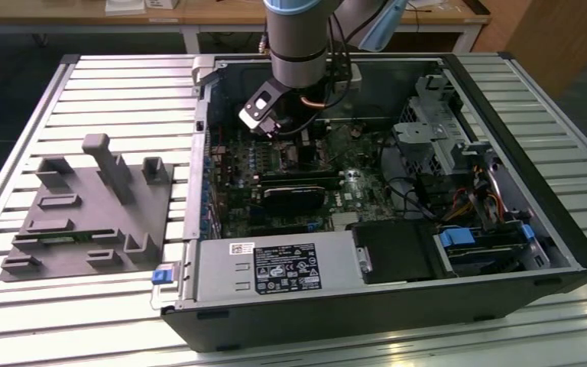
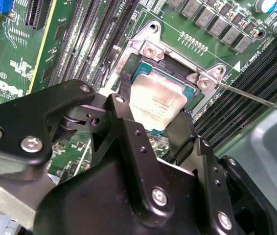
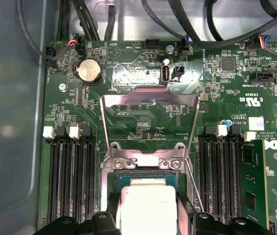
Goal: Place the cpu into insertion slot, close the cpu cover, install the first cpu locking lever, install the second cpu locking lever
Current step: 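Place the cpu into insertion slot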
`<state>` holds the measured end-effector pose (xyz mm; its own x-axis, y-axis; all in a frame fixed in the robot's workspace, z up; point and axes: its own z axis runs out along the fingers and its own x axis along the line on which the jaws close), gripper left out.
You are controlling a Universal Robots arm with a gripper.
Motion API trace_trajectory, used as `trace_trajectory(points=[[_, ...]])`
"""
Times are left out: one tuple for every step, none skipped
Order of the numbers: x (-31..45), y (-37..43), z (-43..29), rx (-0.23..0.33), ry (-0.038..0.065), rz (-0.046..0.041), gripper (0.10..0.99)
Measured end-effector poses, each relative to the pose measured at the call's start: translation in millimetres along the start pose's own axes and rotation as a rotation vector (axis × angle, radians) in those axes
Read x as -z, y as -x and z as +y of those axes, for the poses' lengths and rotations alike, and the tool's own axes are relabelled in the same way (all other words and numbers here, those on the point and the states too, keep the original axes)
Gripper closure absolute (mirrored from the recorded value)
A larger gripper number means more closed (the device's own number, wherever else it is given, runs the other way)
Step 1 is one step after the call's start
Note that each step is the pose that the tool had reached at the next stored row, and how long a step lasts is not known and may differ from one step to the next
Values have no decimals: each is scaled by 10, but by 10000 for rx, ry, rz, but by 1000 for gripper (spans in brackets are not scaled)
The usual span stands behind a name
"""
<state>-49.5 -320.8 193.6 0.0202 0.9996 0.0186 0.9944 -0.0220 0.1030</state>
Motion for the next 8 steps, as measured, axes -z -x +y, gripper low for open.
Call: trace_trajectory(points=[[0,0,1,-19,1,-2,545],[-1,0,2,-54,2,-5,545],[-1,0,2,-86,2,-8,545],[-2,0,2,-96,2,-9,545],[-2,0,2,-96,3,-9,545],[-2,0,2,-97,3,-9,545],[-2,0,2,-97,3,-9,545],[-3,0,2,-98,3,-9,545]])
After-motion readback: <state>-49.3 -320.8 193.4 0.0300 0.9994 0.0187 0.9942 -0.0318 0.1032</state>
